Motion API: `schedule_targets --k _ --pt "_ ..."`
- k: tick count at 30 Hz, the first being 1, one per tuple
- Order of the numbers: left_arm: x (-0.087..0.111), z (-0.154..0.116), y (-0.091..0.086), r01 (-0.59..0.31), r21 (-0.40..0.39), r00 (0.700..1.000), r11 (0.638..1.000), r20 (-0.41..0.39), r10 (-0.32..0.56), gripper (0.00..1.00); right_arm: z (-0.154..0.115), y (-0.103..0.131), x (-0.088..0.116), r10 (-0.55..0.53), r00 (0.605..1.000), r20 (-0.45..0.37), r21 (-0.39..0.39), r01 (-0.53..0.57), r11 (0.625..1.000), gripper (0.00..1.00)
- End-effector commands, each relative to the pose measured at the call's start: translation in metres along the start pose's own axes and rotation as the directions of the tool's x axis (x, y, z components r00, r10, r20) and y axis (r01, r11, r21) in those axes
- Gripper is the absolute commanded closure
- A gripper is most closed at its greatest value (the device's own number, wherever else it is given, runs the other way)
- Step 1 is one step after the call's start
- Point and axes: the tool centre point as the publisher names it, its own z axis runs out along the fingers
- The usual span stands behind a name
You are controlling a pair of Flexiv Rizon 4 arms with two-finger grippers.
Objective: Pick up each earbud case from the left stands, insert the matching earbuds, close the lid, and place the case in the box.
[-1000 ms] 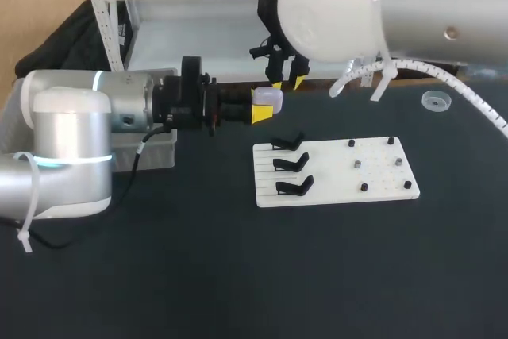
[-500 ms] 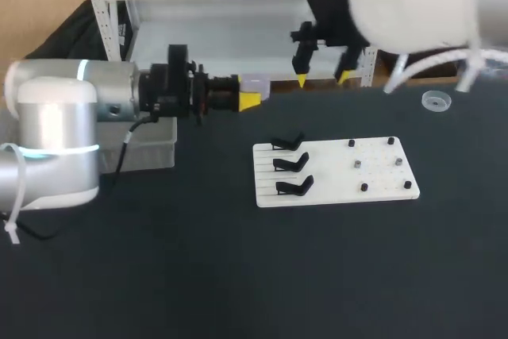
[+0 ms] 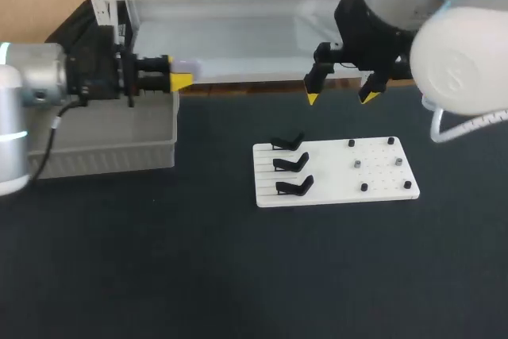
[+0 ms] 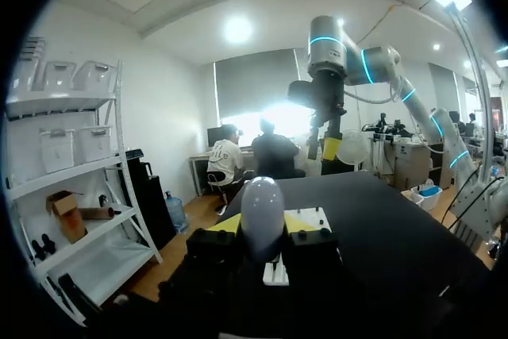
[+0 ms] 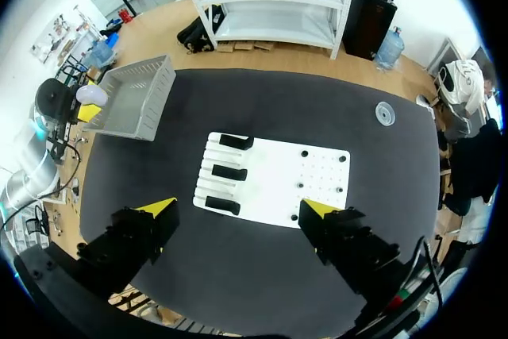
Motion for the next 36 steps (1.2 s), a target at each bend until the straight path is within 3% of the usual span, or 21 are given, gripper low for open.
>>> schedule_targets --k 1,5,14,23,26,28,29,30,36 --pt "0.013 -0.049 0.020 0.012 0.020 1.000 1.000 0.008 -0.012 1.00 -0.001 0.000 0.005 0.002 0.994 0.111 0.003 -0.002 1.000 0.00" --pt "0.041 -0.073 0.035 0.011 -0.009 1.000 1.000 0.007 -0.011 1.00 -0.001 0.000 0.005 0.002 0.994 0.111 0.003 -0.002 1.000 0.00" --pt "0.111 -0.098 0.052 0.157 -0.072 0.983 0.985 -0.083 -0.163 1.00 -0.001 0.000 0.005 0.002 0.994 0.111 0.003 -0.002 1.000 0.00" --pt "0.143 -0.094 0.051 0.245 -0.076 0.951 0.967 -0.173 -0.255 1.00 -0.001 0.000 0.005 0.002 0.994 0.111 0.003 -0.002 1.000 0.00" --pt "0.154 -0.098 0.050 0.265 -0.086 0.945 0.960 -0.178 -0.276 0.78 -0.001 0.000 0.005 0.002 0.994 0.111 0.003 -0.002 1.000 0.00" --pt "0.155 -0.099 0.049 0.269 -0.096 0.942 0.958 -0.182 -0.283 0.43 -0.001 0.000 0.005 0.002 0.994 0.111 0.003 -0.002 1.000 0.00" --pt "0.155 -0.100 0.049 0.272 -0.101 0.940 0.957 -0.187 -0.287 0.07 -0.001 0.000 0.005 0.002 0.994 0.111 0.003 -0.002 1.000 0.00" --pt "0.154 -0.101 0.049 0.270 -0.108 0.937 0.957 -0.200 -0.287 0.00 -0.001 0.000 0.005 0.002 0.994 0.111 0.003 -0.002 1.000 0.00" --pt "0.130 -0.104 0.046 0.219 -0.109 0.947 0.970 -0.215 -0.238 0.00 -0.001 0.000 0.005 0.002 0.994 0.111 0.003 -0.002 1.000 0.00"
